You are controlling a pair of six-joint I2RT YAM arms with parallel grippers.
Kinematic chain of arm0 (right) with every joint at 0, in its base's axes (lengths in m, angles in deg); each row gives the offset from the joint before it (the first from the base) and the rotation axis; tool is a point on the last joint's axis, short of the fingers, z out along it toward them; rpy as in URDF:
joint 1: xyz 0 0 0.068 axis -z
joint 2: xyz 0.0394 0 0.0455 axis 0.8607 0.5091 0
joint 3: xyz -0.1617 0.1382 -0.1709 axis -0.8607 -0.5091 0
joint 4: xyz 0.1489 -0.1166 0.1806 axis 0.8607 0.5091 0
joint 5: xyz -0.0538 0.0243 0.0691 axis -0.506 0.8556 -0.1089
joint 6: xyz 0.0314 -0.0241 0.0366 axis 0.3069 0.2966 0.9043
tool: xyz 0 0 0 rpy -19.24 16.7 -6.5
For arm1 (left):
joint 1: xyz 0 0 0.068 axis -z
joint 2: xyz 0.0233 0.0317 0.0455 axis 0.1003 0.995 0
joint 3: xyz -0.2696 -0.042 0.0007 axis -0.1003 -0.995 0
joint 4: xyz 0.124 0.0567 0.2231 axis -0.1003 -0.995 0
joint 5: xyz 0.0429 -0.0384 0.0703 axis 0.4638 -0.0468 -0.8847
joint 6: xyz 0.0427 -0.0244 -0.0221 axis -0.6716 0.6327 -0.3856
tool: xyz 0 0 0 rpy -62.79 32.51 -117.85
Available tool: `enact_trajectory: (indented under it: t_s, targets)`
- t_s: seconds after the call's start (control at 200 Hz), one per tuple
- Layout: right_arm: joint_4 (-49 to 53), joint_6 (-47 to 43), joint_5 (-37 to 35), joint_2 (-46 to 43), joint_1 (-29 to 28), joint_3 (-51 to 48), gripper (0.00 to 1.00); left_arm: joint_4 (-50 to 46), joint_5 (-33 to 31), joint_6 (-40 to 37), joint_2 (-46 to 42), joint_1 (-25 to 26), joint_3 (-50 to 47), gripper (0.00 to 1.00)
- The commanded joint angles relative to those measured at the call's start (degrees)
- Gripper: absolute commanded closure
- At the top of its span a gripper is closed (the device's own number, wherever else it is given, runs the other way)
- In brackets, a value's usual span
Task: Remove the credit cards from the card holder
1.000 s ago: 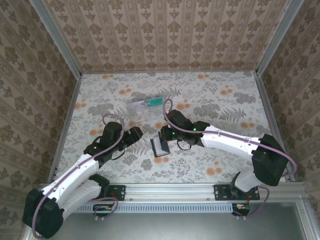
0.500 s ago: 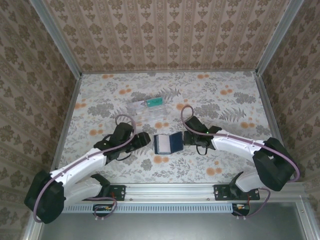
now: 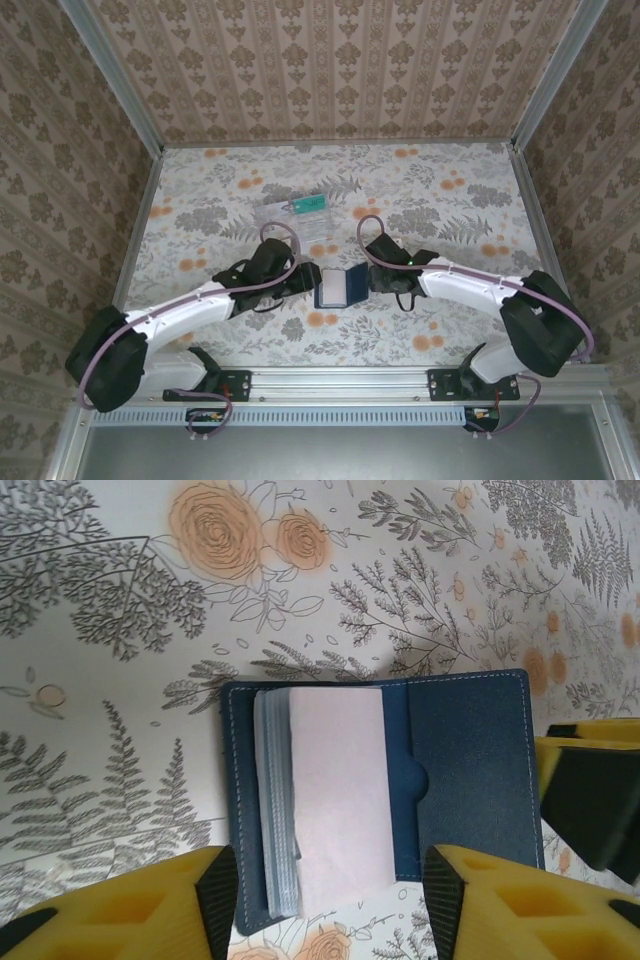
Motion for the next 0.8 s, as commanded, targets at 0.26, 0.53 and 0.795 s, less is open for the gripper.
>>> enact_trajectory:
  t_s: [0.26, 0.53, 0.795]
  targets:
    - [1.25, 0.26, 5.3, -4.89, -1.01, 4.68, 0.41, 8.47, 3.2, -2.16, 11.58, 2.6, 5.52, 0.71]
    - [-0.48, 0.0, 10.02, 1.15, -1.1, 7.74, 0.36, 10.66, 4.12, -1.19, 18.48, 4.74, 8.29, 0.79]
    - [0.58, -0.16, 5.68, 5.21, -1.19, 5.74, 0.69, 5.78, -0.34, -0.84, 13.79, 4.03, 6.07, 0.72]
